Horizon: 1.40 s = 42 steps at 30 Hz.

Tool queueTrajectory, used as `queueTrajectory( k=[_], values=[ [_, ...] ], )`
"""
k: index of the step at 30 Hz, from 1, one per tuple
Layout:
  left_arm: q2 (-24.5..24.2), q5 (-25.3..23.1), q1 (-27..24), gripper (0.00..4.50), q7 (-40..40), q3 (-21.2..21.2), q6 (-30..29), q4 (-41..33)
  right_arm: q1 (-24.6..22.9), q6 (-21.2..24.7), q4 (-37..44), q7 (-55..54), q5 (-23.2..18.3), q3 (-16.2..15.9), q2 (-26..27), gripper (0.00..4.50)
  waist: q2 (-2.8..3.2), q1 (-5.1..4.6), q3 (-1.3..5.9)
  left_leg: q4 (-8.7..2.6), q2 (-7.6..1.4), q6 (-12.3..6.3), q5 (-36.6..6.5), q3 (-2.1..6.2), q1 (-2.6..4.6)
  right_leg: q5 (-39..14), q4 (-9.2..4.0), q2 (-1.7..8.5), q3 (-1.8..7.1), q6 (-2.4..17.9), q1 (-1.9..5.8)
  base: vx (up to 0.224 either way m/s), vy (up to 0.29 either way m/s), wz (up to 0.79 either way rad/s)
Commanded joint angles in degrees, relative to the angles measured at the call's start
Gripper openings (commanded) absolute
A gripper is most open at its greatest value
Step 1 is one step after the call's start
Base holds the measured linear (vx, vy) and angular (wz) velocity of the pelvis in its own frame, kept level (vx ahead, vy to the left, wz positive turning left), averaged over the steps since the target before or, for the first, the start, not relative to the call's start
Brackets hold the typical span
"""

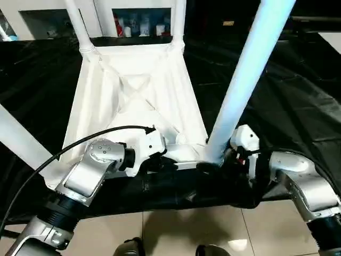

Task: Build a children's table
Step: Rotate leg to tighten

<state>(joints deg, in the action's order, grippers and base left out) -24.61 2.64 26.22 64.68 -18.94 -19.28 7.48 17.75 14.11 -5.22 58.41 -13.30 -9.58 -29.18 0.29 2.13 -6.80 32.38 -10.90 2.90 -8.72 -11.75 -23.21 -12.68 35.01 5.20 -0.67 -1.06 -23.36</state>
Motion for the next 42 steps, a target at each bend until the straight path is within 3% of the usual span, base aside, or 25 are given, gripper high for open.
queueTrajectory(
  k=[1, 8, 18, 25, 28, 30, 33, 34, 35, 37, 38, 40, 42],
  values=[
    [0.7, 3.2, -0.6, 0.0, 2.2, -0.9, 0.6, 0.3, 0.9, -1.1, -1.0, 1.6, 0.6, -0.3, -0.6, 4.08, -1.14, -0.05, 3.71, -2.62, -1.95, -8.89, -4.4, 0.64, 1.58, 4.8, -2.91, 1.77, 1.36, 15.7, 2.48, 0.0, 0.0, 0.0],
    [0.6, 2.9, -0.2, 0.0, 2.7, -0.6, 0.6, 0.8, 2.7, -2.3, -3.4, 2.5, 0.8, -0.9, -0.9, 3.53, -1.2, -0.04, 3.86, -2.27, -1.85, -10.25, -2.8, 0.61, 1.48, 7.6, -2.53, 1.73, 1.26, 16.8, 2.66, 0.0, 0.0, 0.0],
    [0.1, 2.8, 0.0, 0.0, 3.2, -0.5, 0.5, 1.3, 3.4, -4.2, -5.5, 4.1, 2.0, -1.8, -0.9, 2.78, -1.14, 0.02, 3.69, -2.23, -1.88, -10.07, -3.6, 0.62, 1.51, 6.1, -2.57, 1.74, 1.26, 16.9, 2.56, 0.0, 0.0, 0.0],
    [0.1, 2.6, 0.0, 0.0, 3.2, -0.3, 0.5, 1.7, 2.8, -4.9, -6.3, 3.7, 2.3, -2.1, -0.4, 2.73, -1.14, -0.01, 3.58, -2.27, -1.87, -10.08, -3.9, 0.64, 1.54, 5.8, -2.62, 1.74, 1.27, 17.0, 2.58, 0.0, 0.0, 0.0],
    [1.6, 2.5, 0.7, 0.0, 0.8, 0.6, 0.0, 3.4, 1.3, -3.0, -6.3, -0.5, 0.2, 0.4, 2.5, 2.73, -0.9, -0.06, 3.35, -2.4, -1.87, -9.73, -4.5, 0.67, 1.52, 4.6, -2.77, 1.76, 1.28, 16.9, 2.43, 0.0, 0.0, 0.0],
    [2.0, 2.3, 0.9, 0.0, 0.1, 0.8, -0.1, 3.8, 1.0, -2.4, -6.3, -1.3, -0.3, 0.8, 3.1, 2.73, -1.0, -0.14, 3.3, -2.56, -1.87, -8.95, -5.9, 0.68, 1.66, 2.3, -3.06, 1.77, 1.24, 16.8, 2.34, 0.0, 0.0, 0.0],
    [5.2, 0.7, 3.2, 0.0, -5.4, 1.6, -1.0, 8.5, 0.0, 0.3, -7.9, -12.2, 0.0, 3.9, 9.4, 2.72, -0.81, -0.24, 2.9, -2.96, -1.9, -7.21, -8.7, 0.65, 1.86, -2.8, -3.75, 1.81, 1.37, 16.1, 1.89, 0.0, 0.0, 0.0],
    [5.2, 0.7, 3.2, 0.0, -5.4, 1.6, -1.0, 8.5, 0.0, 0.3, -7.9, -12.2, 0.0, 3.9, 9.4, 2.72, -0.96, -0.38, 2.83, -3.15, -1.8, -5.8, -10.0, 0.71, 1.85, -5.8, -4.02, 1.88, 1.34, 15.4, 1.86, 0.0, 0.0, 0.0],
    [7.4, -0.9, 5.0, 0.0, -9.6, 1.9, -0.7, 11.9, 0.2, 0.2, -9.9, -19.1, 1.4, 5.0, 12.7, 2.72, -0.94, -0.49, 2.71, -3.38, -1.81, -4.67, -10.8, 0.87, 1.7, -8.1, -4.23, 2.03, 1.33, 14.6, 1.91, 0.0, 0.0, 0.0],
    [9.1, -1.5, 6.3, 0.0, -12.4, 2.3, -0.8, 14.3, 0.7, 0.0, -11.4, -23.5, 2.1, 5.8, 15.1, 2.72, -0.86, -0.58, 2.54, -3.56, -1.79, -3.11, -12.8, 0.79, 2.07, -11.9, -4.77, 2.02, 1.49, 13.3, 1.39, 0.0, 0.0, 0.0],
    [12.6, -2.8, 9.1, 0.0, -18.1, 2.9, -1.0, 18.9, 2.6, -0.2, -15.2, -32.7, 4.1, 7.2, 19.6, 2.72, -0.68, -0.61, 2.22, -3.83, -1.75, -1.98, -14.5, 0.86, 2.12, -14.5, -5.08, 2.05, 1.5, 12.6, 1.09, 0.0, 0.0, 0.0],
    [14.8, -3.6, 11.1, 0.0, -21.3, 3.0, -0.7, 22.3, 4.4, -1.5, -18.5, -39.7, 6.5, 7.5, 22.6, 2.72, -0.69, -0.76, 2.09, -4.17, -1.59, -0.01, -16.5, 1.09, 2.13, -18.4, -5.44, 2.16, 1.43, 11.1, 0.92, 0.0, 0.0, 0.0],
    [16.3, -4.5, 12.5, 0.0, -24.3, 3.1, 0.2, 25.0, 6.0, -2.5, -21.2, -44.0, 7.4, 7.8, 24.7, 2.72, -0.6, -0.67, 2.16, -4.39, -1.62, 0.51, -17.1, 1.28, 2.11, -18.7, -5.6, 2.24, 1.42, 9.6, 1.0, 0.0, 0.0, 0.0]
  ],
)
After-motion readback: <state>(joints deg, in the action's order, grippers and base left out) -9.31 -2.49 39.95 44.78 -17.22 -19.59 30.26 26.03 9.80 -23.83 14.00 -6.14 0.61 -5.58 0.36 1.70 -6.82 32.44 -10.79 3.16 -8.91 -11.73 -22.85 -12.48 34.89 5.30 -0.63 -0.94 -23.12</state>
